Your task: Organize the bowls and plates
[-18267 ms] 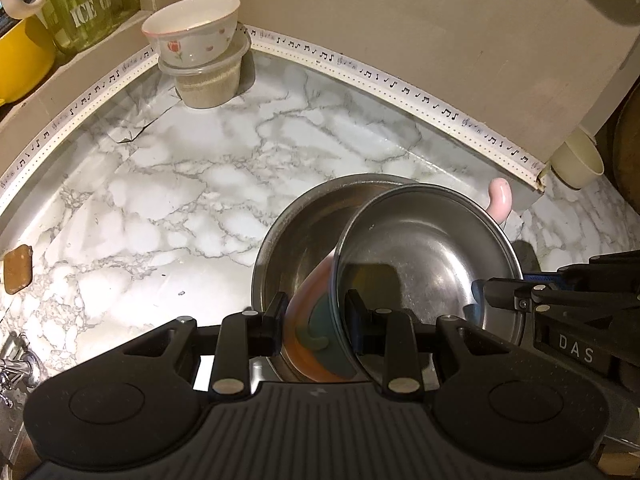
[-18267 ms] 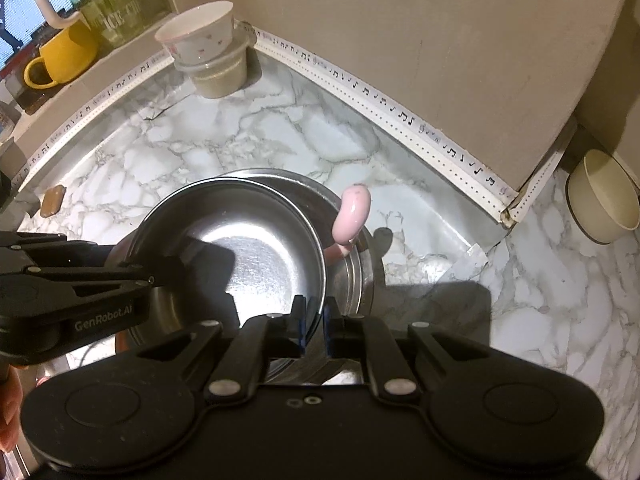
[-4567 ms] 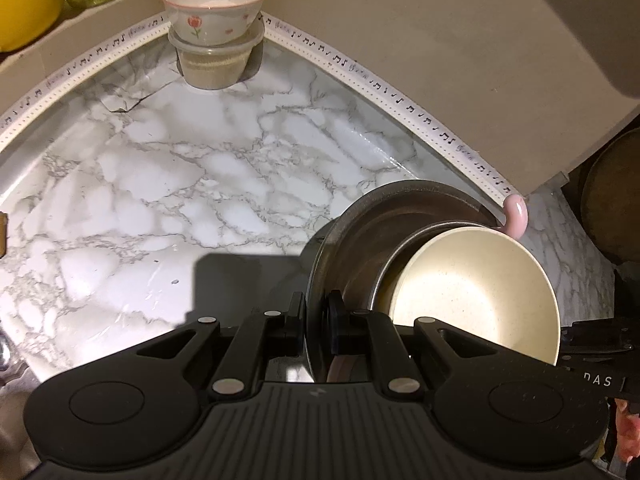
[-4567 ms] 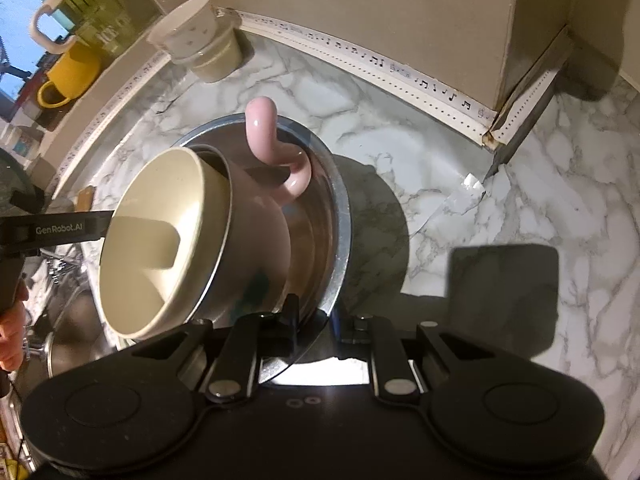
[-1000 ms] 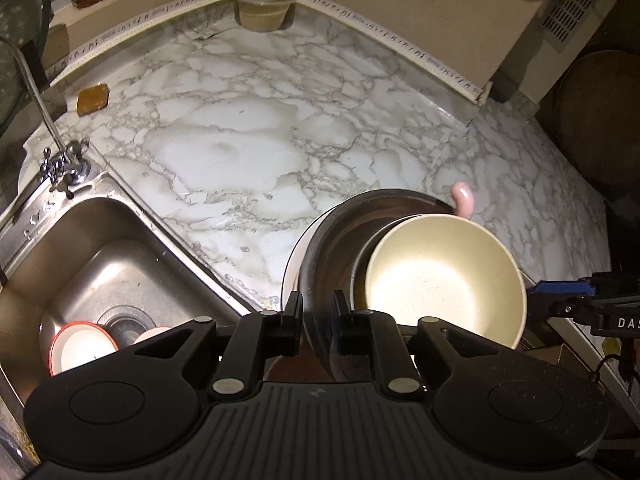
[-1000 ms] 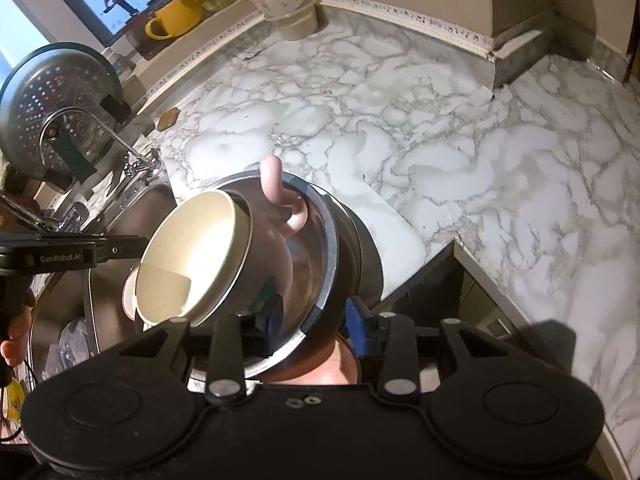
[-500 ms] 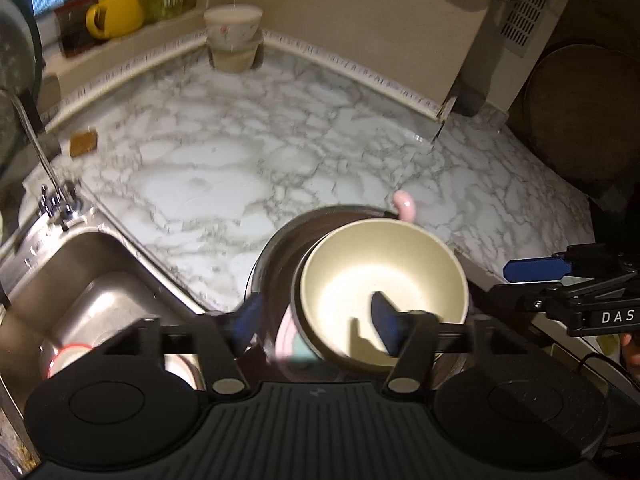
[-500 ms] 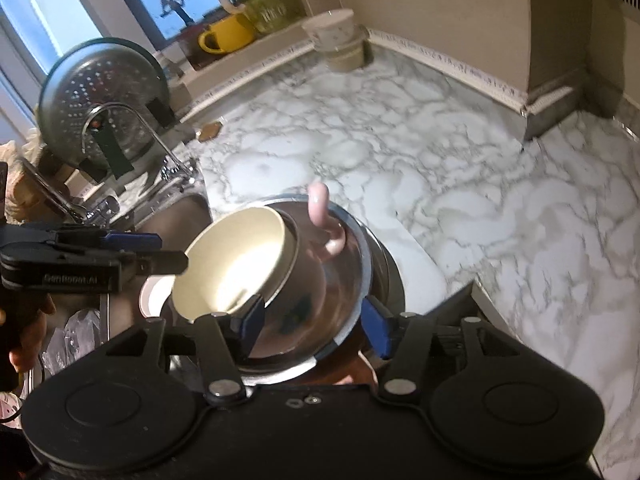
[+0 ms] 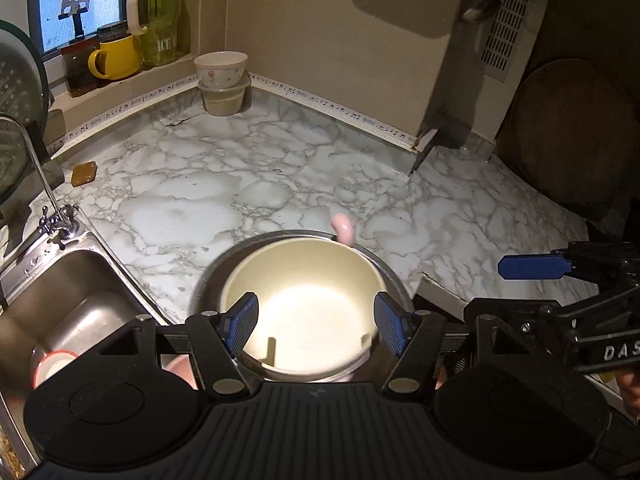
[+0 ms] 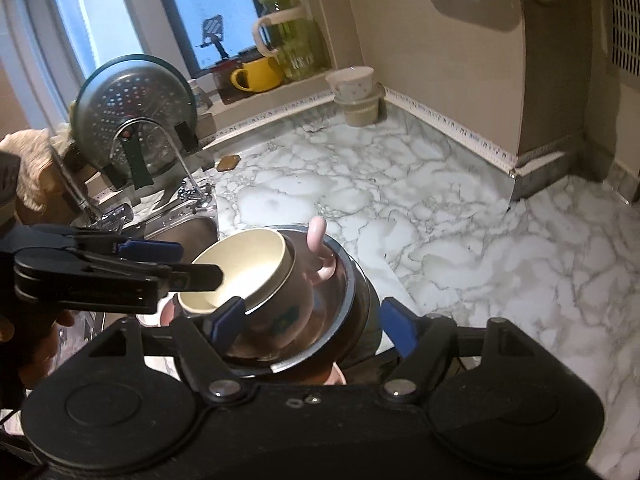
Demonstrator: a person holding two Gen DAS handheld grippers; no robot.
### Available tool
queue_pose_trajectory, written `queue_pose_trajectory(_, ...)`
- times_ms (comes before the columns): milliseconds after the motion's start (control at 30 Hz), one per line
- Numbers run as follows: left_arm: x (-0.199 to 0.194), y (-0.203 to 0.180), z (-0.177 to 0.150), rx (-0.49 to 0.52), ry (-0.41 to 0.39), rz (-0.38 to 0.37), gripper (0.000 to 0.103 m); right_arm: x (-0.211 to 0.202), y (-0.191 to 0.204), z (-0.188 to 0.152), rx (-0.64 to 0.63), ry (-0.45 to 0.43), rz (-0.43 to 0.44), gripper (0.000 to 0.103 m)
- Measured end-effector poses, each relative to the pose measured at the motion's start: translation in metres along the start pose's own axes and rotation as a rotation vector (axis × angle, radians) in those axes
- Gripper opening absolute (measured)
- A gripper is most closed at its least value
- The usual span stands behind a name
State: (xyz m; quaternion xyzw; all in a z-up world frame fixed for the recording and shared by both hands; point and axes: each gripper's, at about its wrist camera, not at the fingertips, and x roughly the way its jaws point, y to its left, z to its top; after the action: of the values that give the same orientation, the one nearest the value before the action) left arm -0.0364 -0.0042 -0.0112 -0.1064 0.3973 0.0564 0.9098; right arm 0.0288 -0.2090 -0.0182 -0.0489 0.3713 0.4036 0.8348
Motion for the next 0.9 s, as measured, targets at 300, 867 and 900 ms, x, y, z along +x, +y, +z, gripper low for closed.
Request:
queue_pose_trajectory(300,-0.007,-0.024,-0.022,-0.009,-0.027,0.016,0.071,-0.016,-0.001,-0.017,-0.021,-0.054,0.021,0.087)
queue_pose_trajectory(867,-0.029,-0.035,-0.04,-0.036,-0.162,0.041,0.103,-0.035,-0.007,-0.037,0.008,-0.172,0.003,0.103)
queue_pose_trajectory(900,-0.029,-0.035,-0.04,-0.036,-0.163,0.045,0.103,-0.035,-0.007,-0.038,0.011,-0.173,0.005,0.103)
